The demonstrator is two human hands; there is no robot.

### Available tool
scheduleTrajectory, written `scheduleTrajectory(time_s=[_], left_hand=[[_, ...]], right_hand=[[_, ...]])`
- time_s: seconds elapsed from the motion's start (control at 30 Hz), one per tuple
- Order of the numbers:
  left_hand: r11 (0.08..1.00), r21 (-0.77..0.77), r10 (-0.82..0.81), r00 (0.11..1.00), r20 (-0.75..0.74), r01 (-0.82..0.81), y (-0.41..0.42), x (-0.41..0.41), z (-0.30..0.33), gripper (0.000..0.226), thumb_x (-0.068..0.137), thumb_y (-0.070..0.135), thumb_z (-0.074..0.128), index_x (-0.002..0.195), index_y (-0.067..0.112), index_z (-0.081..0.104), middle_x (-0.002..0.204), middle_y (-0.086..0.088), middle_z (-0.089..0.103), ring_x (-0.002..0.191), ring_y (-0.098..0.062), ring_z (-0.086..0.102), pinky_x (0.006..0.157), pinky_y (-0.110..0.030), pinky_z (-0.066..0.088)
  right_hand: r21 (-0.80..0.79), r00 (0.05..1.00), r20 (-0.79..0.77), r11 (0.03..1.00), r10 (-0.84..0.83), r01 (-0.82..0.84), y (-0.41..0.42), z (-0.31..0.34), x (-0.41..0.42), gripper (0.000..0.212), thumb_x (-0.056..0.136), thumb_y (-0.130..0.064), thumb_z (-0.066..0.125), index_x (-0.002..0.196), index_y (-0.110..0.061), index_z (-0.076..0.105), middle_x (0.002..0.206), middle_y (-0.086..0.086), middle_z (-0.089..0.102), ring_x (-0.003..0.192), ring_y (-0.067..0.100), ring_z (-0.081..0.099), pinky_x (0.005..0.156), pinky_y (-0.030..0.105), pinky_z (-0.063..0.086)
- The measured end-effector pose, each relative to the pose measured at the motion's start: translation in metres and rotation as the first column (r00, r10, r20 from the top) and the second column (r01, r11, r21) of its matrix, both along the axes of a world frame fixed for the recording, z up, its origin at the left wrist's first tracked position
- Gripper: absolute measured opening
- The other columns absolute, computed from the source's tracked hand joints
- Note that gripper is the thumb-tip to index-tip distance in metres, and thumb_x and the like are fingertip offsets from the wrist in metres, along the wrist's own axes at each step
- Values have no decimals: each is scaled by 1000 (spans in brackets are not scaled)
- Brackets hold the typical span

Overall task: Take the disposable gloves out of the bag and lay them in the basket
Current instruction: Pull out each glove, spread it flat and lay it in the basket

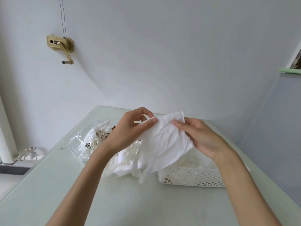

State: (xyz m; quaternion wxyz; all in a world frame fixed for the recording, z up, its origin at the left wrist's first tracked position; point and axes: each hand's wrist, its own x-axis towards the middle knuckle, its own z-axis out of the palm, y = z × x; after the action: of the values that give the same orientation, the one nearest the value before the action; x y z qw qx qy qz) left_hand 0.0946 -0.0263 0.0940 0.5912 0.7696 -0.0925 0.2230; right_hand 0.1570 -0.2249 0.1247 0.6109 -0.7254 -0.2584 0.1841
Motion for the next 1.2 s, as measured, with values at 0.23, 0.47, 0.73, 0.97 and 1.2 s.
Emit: scheduleTrajectory(time_s=[0.23,0.47,0.73,0.97,1.2], left_hand=[[969,222,137,982,-129,-106,52,-26,8,49,77,63,63,81,16,72,73,-11,60,62,-9,56,61,-23,46],[967,71,245,970,1,-244,58,-39,33,19,90,31,58,90,17,71,73,11,69,73,3,63,78,-16,55],[814,529,362,921,-142,-238,12,69,20,14,81,37,72,69,40,65,79,12,67,85,-14,63,72,-28,45],[740,640,396,904,-162,-210,-48,139,-18,17,77,48,73,79,32,66,67,20,57,77,-10,61,57,-20,36],[678,688,425,902,-78,-260,-69,162,-33,24,79,55,68,82,32,65,78,15,65,83,-12,65,62,-25,39]], right_hand=[[101,925,310,975,-219,197,29,19,-16,22,96,-28,55,91,-13,70,62,-5,39,53,4,33,49,13,28],[240,929,291,958,-227,159,40,31,-21,20,96,-31,54,86,-18,66,64,3,37,58,13,32,51,16,30],[-89,845,278,863,-457,497,-19,-32,61,25,93,-33,57,102,-12,68,71,0,57,56,13,51,45,19,42],[-238,719,499,721,-484,650,-75,-75,93,17,92,-38,58,85,-23,59,55,-9,56,61,15,53,57,28,38],[-337,621,647,564,-443,754,-104,-80,107,18,96,-37,52,99,-22,60,85,2,69,83,26,61,65,28,39]])
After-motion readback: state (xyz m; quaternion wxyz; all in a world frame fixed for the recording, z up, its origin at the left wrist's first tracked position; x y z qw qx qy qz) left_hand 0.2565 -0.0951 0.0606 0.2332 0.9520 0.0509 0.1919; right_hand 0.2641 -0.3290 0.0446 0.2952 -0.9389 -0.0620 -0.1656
